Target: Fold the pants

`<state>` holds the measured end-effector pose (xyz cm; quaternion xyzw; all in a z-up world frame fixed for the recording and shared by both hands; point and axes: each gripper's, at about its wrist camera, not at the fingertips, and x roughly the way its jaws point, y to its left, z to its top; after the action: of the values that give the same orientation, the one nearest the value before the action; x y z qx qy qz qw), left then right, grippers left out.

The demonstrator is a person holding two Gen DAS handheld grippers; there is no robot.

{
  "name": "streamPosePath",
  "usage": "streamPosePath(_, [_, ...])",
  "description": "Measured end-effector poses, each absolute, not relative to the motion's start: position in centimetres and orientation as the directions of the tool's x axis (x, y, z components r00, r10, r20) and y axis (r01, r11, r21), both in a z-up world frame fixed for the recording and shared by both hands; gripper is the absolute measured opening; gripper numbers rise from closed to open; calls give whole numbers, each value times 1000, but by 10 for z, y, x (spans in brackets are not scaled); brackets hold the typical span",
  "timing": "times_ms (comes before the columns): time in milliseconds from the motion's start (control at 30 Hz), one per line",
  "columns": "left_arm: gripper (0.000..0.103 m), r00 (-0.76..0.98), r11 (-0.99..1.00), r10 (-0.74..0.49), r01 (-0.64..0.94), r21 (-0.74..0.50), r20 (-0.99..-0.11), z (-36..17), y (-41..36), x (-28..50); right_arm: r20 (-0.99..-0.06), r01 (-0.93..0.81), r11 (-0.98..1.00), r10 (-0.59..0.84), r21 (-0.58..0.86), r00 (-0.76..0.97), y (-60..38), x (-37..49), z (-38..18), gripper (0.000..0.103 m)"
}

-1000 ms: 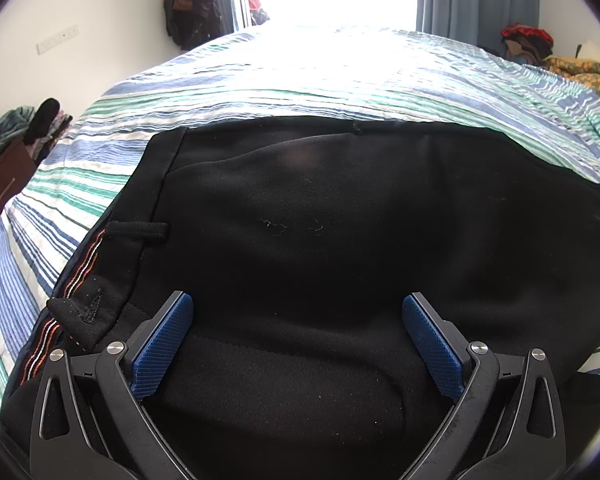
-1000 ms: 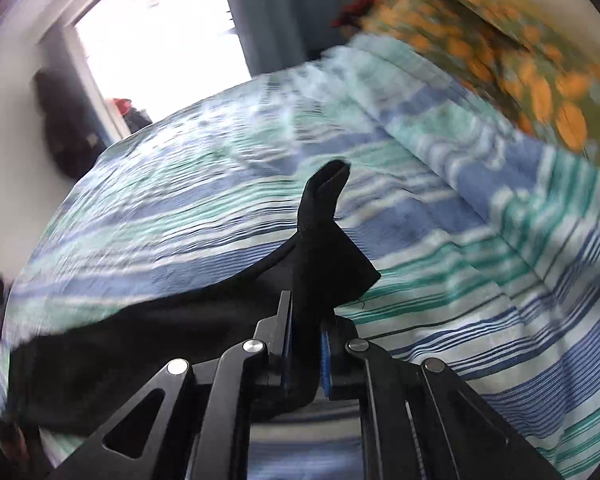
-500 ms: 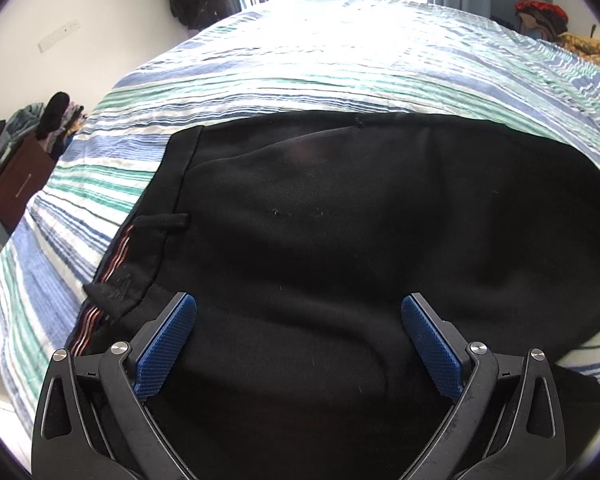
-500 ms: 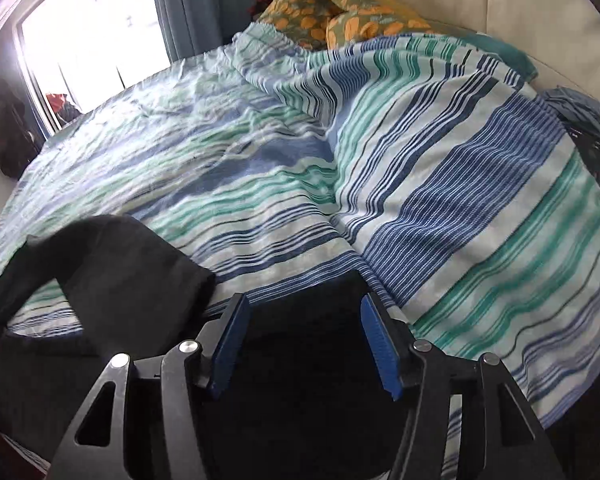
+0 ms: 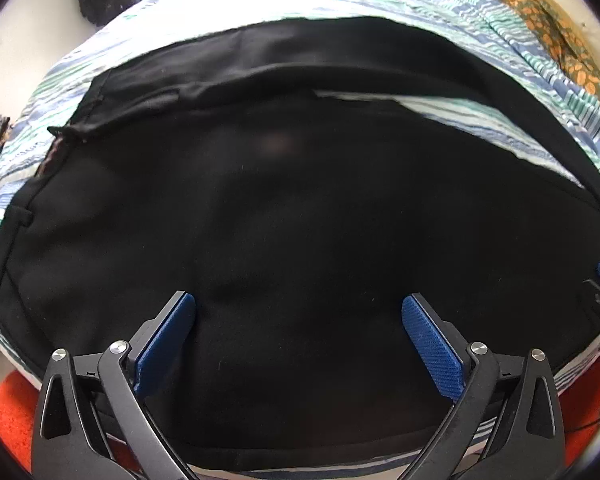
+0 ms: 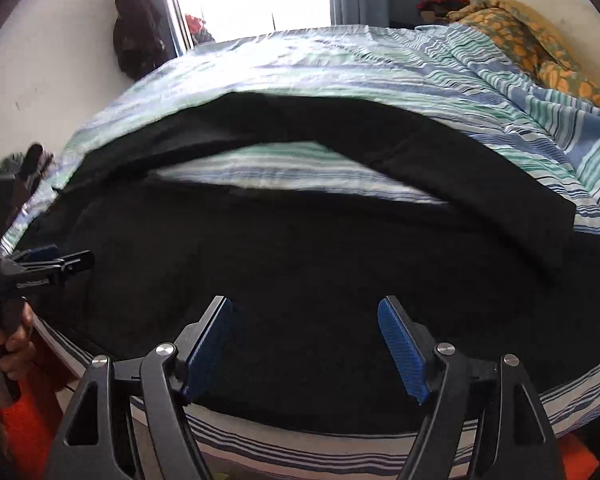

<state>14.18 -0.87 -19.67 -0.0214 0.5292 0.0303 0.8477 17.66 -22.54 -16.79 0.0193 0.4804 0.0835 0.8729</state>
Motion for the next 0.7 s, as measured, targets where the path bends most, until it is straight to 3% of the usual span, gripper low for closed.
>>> streamPosePath(267, [102,441,988,-16,-130,-82,-897,-186,21,128,-900,-96,983,180,154,397,-228,186,-192,103])
streamPosePath(433, [102,487,968,-34,-200,-150,-873,-169,43,116,-908,-83,984,176,156,380,-230,189,-196,103])
streamPosePath(700, [102,628,957,82,-266,-115,-774,-125,57,79,-850,-23,995,92,94,519,-234,164,-167,103])
